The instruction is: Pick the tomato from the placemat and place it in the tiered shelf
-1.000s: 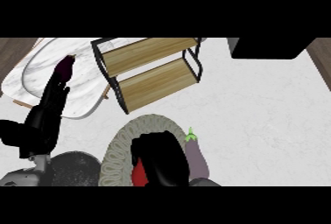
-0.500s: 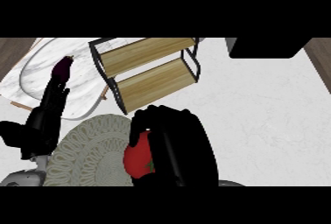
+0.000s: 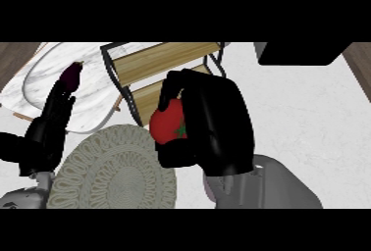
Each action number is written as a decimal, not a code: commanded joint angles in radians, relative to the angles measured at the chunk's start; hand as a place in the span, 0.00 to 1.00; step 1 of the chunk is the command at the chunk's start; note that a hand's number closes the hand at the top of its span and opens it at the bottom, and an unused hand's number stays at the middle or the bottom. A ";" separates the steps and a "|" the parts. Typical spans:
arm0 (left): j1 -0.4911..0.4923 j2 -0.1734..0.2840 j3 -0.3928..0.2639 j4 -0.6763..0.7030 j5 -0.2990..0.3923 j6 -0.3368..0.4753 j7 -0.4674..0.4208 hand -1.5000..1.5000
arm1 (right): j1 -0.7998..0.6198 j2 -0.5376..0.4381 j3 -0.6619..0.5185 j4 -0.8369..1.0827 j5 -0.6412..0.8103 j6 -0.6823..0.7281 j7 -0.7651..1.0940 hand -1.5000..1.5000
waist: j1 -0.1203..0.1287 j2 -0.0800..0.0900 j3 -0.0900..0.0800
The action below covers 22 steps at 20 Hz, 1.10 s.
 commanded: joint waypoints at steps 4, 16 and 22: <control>0.026 -0.034 -0.034 -0.041 -0.057 0.032 0.015 0.50 | -0.098 0.004 -0.179 0.199 -0.040 -0.035 -0.109 1.00 | 0.003 0.001 0.000; 0.057 -0.038 -0.016 -0.051 -0.042 -0.005 -0.006 0.50 | -0.215 0.004 -0.152 0.741 -0.120 -0.494 -0.416 1.00 | 0.020 0.005 0.000; 0.010 -0.036 -0.013 -0.020 -0.026 -0.036 0.012 0.50 | -0.278 0.004 -0.193 0.959 -0.163 -0.523 -0.599 1.00 | 0.019 0.007 0.000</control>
